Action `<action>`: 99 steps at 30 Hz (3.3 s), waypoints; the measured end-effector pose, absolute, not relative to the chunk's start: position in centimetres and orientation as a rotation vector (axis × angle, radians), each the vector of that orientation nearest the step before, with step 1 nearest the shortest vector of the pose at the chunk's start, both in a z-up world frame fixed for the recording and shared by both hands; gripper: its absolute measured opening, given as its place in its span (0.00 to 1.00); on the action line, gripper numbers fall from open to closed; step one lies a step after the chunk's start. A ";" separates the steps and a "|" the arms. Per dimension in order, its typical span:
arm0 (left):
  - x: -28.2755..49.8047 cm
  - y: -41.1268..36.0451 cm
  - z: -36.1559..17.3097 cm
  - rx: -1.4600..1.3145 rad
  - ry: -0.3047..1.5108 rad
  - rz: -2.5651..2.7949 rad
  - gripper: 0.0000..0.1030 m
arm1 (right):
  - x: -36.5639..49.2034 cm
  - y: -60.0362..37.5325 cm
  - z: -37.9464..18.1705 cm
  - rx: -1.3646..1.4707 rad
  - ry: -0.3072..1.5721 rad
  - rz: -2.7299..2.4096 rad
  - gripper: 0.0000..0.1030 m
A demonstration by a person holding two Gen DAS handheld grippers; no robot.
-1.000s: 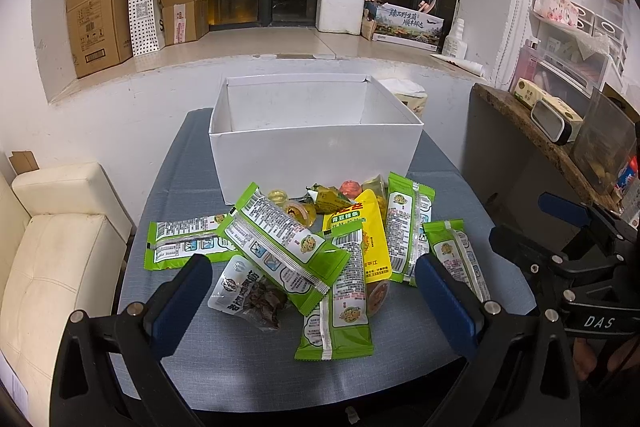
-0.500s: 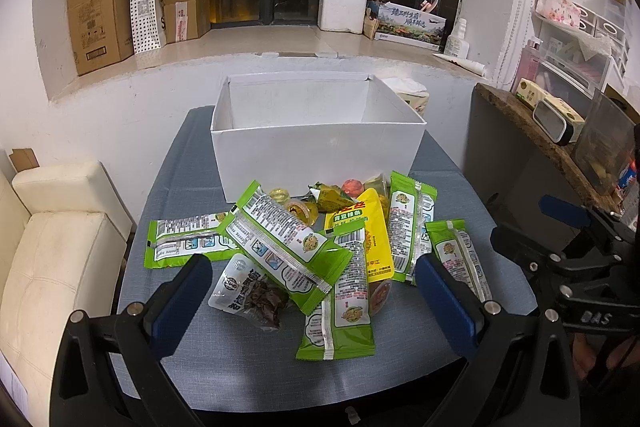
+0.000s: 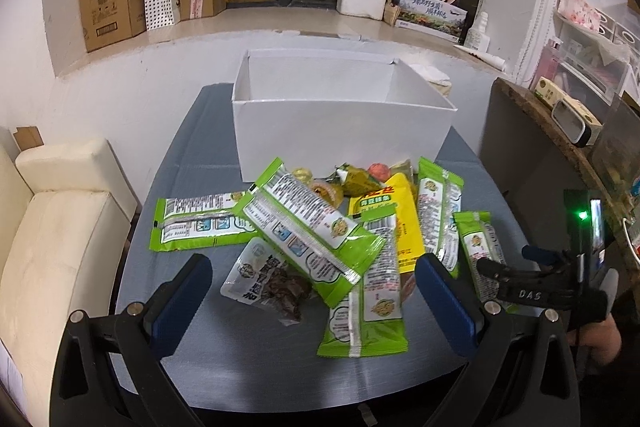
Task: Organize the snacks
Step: 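Grasp green snack packets with both grippers and lift them, then carry the green packets into the white box and release both grippers, then grasp another green packet with each gripper and lift them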
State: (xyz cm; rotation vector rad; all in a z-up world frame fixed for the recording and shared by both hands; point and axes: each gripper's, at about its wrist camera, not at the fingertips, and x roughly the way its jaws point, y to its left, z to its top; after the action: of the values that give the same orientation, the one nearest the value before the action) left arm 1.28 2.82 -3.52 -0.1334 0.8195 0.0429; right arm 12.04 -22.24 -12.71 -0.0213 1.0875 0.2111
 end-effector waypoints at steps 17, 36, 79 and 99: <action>1.6 6.6 -5.8 -0.201 0.841 0.055 1.00 | 12.4 -23.0 -11.4 0.003 1.060 0.254 0.66; 13.3 8.0 -13.7 -0.662 1.103 0.118 0.77 | 11.0 -21.6 -7.5 0.013 0.940 0.337 0.66; 25.6 9.9 -0.2 -0.144 0.728 -0.005 1.00 | 31.4 -15.6 1.1 0.215 0.776 0.424 1.00; 5.7 7.2 -4.7 -0.116 0.746 -0.087 1.00 | 17.2 -20.8 -9.9 0.339 0.986 0.163 1.00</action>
State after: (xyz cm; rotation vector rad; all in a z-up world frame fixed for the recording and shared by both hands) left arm 5.72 7.18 -4.70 -0.1162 0.7458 -0.0868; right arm 17.18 -20.84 -9.88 0.3390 0.9859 0.1629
